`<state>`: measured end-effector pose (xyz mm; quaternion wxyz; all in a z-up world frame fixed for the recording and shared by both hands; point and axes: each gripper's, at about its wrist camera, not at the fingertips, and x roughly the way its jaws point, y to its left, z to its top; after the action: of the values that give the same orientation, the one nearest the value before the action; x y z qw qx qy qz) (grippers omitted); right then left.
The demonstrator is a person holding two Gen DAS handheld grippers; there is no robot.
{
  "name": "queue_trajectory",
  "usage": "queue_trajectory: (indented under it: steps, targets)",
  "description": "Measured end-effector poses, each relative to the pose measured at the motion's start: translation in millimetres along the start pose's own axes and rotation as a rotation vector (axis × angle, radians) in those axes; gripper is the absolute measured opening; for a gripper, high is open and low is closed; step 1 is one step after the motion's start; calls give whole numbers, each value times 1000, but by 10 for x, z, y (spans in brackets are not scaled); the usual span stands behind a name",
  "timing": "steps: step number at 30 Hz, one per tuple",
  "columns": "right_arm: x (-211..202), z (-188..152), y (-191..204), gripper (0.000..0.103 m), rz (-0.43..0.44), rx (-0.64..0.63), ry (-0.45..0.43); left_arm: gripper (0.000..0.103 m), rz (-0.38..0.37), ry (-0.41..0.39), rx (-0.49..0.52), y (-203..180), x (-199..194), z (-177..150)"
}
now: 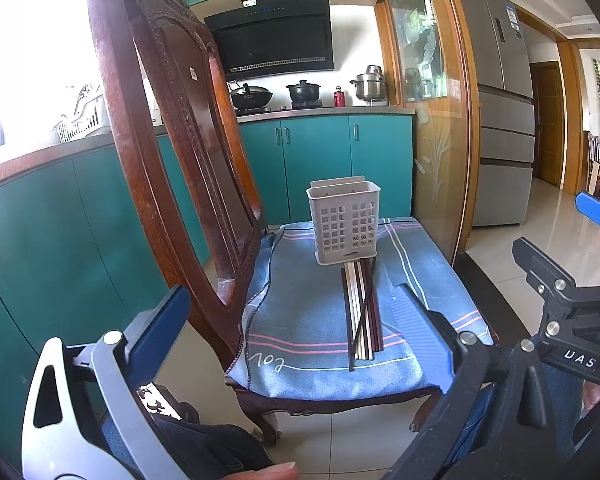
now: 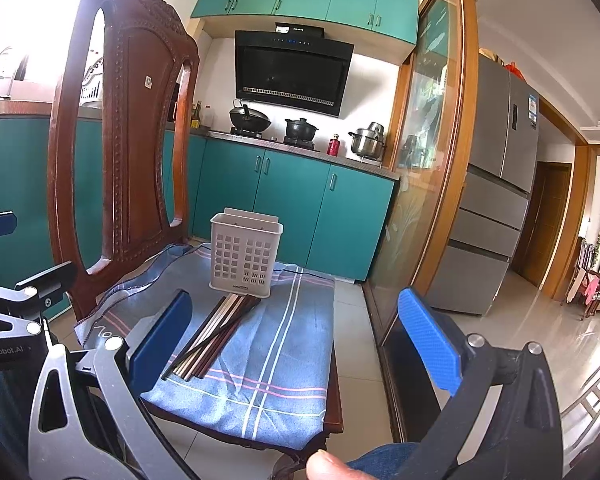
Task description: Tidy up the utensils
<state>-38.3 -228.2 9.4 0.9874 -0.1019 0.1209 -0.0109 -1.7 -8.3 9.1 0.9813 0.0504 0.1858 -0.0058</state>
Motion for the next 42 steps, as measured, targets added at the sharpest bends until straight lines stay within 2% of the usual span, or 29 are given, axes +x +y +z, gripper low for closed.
queue_trajectory:
  steps: [42]
  targets:
    - [7, -3, -3, 100, 1, -6, 0, 100, -15, 11, 17, -101, 3, 6]
